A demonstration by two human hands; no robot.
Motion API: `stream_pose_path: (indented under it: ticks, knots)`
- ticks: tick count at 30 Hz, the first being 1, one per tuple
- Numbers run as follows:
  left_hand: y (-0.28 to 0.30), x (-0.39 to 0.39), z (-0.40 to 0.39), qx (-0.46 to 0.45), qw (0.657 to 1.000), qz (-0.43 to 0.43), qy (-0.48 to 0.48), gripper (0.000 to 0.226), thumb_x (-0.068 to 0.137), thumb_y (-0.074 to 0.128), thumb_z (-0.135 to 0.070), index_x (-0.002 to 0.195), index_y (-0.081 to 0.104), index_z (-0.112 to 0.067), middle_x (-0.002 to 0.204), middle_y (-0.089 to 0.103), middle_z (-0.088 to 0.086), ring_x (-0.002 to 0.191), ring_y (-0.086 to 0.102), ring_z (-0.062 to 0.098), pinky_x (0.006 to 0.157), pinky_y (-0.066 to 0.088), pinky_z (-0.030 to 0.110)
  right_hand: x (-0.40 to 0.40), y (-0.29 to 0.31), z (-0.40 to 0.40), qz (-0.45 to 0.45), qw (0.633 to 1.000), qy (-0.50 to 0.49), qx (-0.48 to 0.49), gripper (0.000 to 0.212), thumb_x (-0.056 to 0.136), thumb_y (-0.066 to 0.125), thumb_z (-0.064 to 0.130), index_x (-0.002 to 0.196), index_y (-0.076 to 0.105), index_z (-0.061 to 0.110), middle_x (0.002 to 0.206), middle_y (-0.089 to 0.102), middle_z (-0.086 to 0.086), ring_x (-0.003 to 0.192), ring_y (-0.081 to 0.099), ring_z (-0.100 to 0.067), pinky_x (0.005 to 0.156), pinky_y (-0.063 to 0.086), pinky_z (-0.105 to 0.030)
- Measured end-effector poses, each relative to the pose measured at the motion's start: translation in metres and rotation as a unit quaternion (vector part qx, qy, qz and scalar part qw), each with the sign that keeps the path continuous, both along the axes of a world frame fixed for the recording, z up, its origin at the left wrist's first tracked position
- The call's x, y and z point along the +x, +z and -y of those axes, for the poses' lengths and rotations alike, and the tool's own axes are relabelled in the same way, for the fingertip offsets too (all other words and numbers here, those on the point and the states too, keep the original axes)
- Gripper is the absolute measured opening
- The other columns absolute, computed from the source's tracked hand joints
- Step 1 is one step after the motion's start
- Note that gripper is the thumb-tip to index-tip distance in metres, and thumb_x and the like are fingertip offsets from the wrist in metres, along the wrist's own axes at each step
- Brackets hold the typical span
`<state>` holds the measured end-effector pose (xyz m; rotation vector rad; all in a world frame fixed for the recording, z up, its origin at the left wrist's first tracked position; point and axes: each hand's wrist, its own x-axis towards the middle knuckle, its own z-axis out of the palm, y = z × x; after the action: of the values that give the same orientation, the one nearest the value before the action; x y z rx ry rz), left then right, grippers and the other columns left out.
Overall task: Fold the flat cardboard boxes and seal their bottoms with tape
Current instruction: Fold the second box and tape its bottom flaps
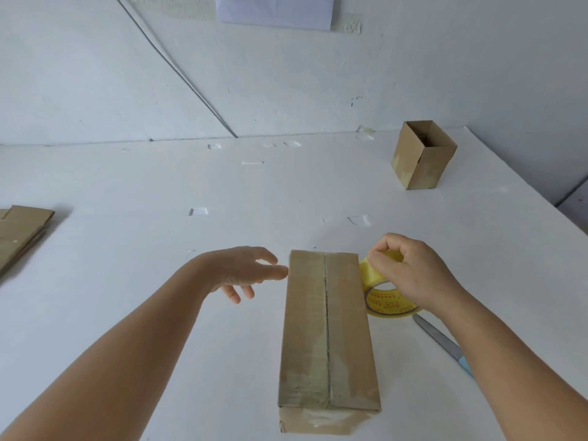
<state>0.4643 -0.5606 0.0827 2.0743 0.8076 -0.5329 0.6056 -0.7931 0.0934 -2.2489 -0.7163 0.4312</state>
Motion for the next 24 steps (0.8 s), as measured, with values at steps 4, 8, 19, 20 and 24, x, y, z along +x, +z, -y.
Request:
stream_pose_path:
  ticks: [4,8,19,20,24]
  knots:
    - [-0.013,-0.003,0.007,0.021,0.978,0.171,0.119,0.013,0.092,0.048,-0.040,0.094,0.054,-0.030,0.099,0.062,-0.005,0.093,0.068,0.014,0.099,0.046,0.045,-0.002,0.002,0.000,0.002,1.000,0.010,0.000,0.011,0.085,0.056,0.034,0.077,0.062,0.030,0.079,0.065,0.008,0.071,0.056,-0.014,0.065,0.044,-0.030]
    - [-0.008,0.001,0.052,-0.151,0.926,0.300,0.170,0.047,0.097,0.043,-0.049,0.140,0.042,-0.031,0.140,0.046,-0.011,0.131,0.043,0.010,0.115,0.029,0.038,-0.004,0.001,-0.002,0.010,1.000,0.011,-0.003,0.011,0.086,0.055,0.036,0.079,0.062,0.031,0.074,0.063,0.008,0.064,0.053,-0.013,0.061,0.042,-0.028]
    - [-0.020,-0.006,0.057,-0.195,0.954,0.194,0.115,0.097,0.073,0.045,-0.083,0.150,0.029,-0.026,0.157,0.028,-0.007,0.144,0.024,0.011,0.119,0.014,0.040,-0.002,-0.004,0.002,0.017,0.999,0.027,-0.009,0.012,0.088,0.052,0.038,0.081,0.059,0.031,0.076,0.062,0.007,0.066,0.053,-0.013,0.061,0.040,-0.028]
    - [-0.013,-0.002,0.056,-0.058,0.969,0.225,0.084,0.096,0.078,0.047,-0.077,0.153,0.015,-0.027,0.159,0.013,-0.013,0.146,0.010,0.007,0.120,0.007,0.038,-0.002,-0.003,0.002,0.016,0.999,0.030,-0.008,0.012,0.088,0.052,0.038,0.082,0.059,0.031,0.078,0.063,0.007,0.066,0.053,-0.012,0.061,0.041,-0.028]
    - [0.023,0.026,0.081,0.220,0.919,0.275,-0.179,0.087,0.082,0.050,-0.068,0.152,0.016,-0.029,0.153,0.029,-0.013,0.146,0.009,0.009,0.118,0.005,0.038,-0.003,-0.002,-0.002,0.024,0.999,0.046,-0.010,0.014,0.090,0.050,0.041,0.084,0.060,0.032,0.084,0.064,0.010,0.080,0.058,-0.011,0.073,0.047,-0.032]
